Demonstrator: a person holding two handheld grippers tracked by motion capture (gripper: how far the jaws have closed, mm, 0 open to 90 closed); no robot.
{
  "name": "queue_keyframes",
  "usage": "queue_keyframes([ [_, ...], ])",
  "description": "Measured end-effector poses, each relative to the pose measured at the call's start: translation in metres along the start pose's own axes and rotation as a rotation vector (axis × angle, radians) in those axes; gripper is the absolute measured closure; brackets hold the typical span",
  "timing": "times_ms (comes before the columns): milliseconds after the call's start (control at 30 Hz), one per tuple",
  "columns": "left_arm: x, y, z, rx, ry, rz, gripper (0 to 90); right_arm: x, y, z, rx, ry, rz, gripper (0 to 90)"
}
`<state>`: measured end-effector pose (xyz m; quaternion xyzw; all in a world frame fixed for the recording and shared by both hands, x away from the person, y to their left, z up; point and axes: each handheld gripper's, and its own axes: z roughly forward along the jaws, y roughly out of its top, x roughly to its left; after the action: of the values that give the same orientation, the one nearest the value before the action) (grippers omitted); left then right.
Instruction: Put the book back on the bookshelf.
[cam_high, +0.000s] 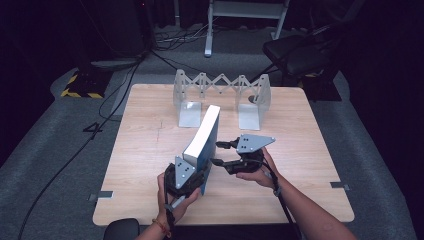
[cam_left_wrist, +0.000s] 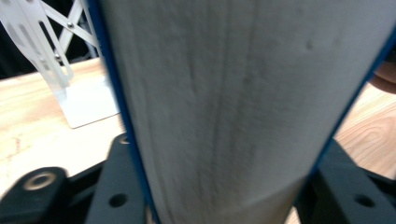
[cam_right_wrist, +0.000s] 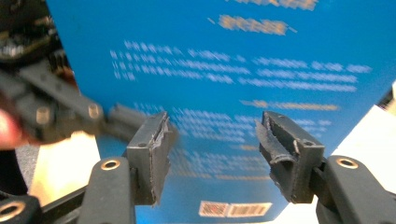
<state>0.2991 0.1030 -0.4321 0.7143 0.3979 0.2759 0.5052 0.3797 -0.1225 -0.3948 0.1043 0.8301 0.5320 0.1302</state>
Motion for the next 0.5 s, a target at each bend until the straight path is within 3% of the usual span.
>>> queue_keyframes([
  [267,0.016,0.0,0.0,-0.001,-0.093,-0.006,60.3,-0.027,-0.032,-0.033,0.06,-0.086,0.047,41.7],
  [300,0.02,0.0,0.001,-0.003,-0.114,-0.014,60.4,-0.038,-0.048,-0.048,0.091,-0.12,0.058,40.8],
  [367,0.022,0.001,0.002,-0.007,-0.125,-0.018,60.5,-0.043,-0.056,-0.055,0.111,-0.14,0.073,40.7],
  [400,0.023,0.0,0.003,-0.009,-0.14,-0.022,60.7,-0.054,-0.074,-0.07,0.156,-0.177,0.104,39.4],
  [433,0.025,0.0,0.004,-0.014,-0.153,-0.03,60.7,-0.054,-0.074,-0.07,0.156,-0.177,0.104,39.4],
  [500,0.028,0.002,0.008,-0.015,-0.168,-0.036,60.7,-0.062,-0.092,-0.085,0.186,-0.208,0.136,39.2],
])
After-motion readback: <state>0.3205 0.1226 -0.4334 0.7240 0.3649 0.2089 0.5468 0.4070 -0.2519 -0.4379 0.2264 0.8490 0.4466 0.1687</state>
